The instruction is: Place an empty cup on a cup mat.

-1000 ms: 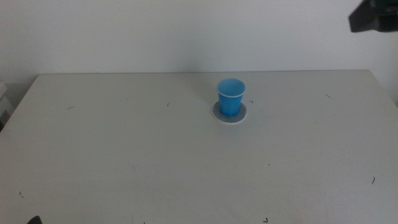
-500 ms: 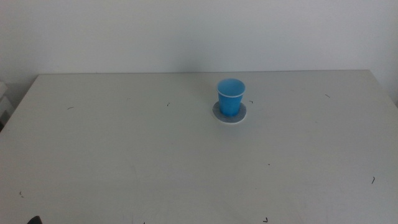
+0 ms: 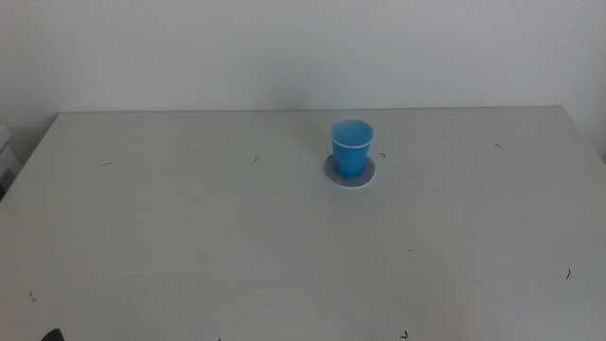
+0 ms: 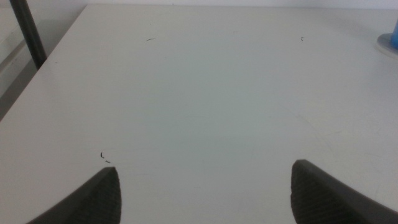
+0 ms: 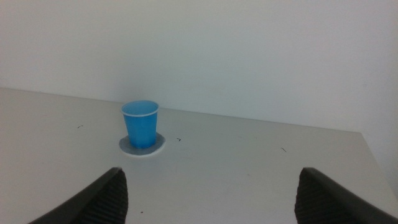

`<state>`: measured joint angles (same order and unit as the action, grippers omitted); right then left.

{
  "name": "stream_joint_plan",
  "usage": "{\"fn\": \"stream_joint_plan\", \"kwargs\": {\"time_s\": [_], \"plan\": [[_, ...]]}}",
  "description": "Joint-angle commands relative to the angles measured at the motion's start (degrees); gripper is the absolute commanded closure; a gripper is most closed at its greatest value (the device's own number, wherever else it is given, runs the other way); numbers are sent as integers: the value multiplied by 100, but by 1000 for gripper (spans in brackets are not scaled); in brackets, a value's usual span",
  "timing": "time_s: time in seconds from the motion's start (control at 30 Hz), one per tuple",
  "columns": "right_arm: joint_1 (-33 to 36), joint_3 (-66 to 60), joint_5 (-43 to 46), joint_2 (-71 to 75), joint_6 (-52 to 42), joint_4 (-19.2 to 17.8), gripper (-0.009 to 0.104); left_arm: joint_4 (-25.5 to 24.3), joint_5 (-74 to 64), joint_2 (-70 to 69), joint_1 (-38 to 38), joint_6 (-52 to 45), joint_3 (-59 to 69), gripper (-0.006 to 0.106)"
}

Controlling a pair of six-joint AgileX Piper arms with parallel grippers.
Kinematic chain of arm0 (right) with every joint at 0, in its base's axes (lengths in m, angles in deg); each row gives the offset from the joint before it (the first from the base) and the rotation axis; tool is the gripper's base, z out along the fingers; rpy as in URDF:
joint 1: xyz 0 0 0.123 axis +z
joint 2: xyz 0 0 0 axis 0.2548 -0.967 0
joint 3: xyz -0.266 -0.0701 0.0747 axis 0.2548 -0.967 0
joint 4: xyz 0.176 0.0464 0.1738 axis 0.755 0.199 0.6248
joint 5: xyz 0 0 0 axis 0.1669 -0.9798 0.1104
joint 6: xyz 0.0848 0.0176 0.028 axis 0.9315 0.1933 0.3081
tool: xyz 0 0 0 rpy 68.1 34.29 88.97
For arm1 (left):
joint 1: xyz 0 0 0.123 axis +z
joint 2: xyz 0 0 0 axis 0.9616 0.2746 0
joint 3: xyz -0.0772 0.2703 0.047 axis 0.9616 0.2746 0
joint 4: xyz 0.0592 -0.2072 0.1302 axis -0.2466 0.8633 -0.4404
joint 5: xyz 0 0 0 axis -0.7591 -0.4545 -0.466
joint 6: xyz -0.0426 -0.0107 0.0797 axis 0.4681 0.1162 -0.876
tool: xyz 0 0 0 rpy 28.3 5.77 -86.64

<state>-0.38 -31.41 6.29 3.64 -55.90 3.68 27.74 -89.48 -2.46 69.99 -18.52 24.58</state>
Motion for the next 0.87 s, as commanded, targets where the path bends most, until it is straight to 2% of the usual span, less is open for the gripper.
{"fn": "stream_joint_plan", "kwargs": {"time_s": [0.0, 0.13, 0.5, 0.83], "plan": [[-50, -90, 518, 171, -56, -52, 16, -23, 379, -76, 1, 60, -34, -5], [-50, -389, 506, 598, -56, -60, 16, -23, 379, -76, 1, 60, -34, -5], [-44, -1067, 526, 586, -56, -77, 16, -23, 379, -76, 1, 60, -34, -5], [-44, -1093, 218, 586, -56, -82, 16, -23, 379, -76, 1, 60, -34, -5]]}}
